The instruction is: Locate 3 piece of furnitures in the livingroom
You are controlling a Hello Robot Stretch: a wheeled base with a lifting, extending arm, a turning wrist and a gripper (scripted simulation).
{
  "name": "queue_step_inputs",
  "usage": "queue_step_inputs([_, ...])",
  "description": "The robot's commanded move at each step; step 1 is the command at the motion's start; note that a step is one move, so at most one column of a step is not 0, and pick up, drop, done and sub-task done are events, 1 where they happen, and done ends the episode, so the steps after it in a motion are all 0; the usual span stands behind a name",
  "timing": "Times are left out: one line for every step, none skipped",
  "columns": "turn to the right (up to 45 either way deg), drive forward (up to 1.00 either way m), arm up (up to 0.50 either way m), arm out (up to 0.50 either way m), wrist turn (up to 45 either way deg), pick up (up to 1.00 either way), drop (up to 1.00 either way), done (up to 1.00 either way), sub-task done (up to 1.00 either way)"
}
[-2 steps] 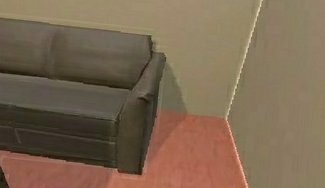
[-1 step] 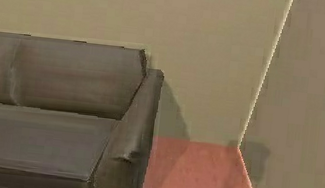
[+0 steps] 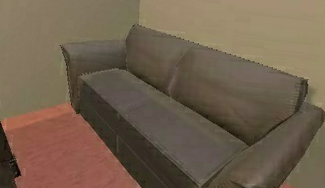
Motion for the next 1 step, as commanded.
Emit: queue_step_inputs([0.0,0.0,0.0,0.0,0.0,0.0,0.0,1.0,0.0])
